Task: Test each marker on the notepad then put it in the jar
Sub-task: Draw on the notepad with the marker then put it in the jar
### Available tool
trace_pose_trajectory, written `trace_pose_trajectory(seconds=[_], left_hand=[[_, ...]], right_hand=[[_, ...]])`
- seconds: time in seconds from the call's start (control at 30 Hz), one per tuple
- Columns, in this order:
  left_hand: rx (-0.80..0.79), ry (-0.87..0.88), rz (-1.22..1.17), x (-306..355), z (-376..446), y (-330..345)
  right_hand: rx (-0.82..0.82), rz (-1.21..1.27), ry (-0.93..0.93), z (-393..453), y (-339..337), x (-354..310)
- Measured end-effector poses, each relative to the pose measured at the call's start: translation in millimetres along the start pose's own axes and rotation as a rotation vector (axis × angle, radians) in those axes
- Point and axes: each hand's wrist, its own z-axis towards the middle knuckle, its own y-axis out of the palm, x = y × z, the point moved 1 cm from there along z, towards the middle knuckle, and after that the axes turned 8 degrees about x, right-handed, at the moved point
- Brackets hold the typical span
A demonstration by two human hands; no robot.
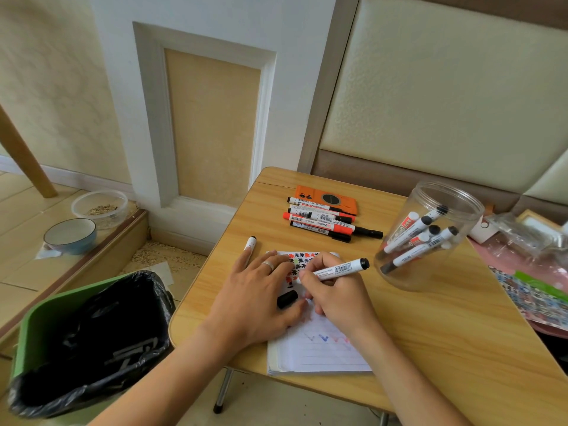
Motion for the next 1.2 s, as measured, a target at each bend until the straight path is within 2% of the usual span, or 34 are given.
trace_pose_trajectory(seconds=[0.57,0.87,1.2], left_hand=[[-0.014,0.002,-0.001,1.0,0.8,-2.4],[-0.039,0.005,0.015,0.3,0.7,-2.7],[0.035,0.003,-0.029,0.2,1.6,-4.2]], right_hand=[[-0.023,-0.004,-0.005,-1.2,0.2,-3.2],[0.043,0.016,0.047,-0.8,0.5,-0.7],[0.009,0.044,0.029,0.3,0.1,2.2]])
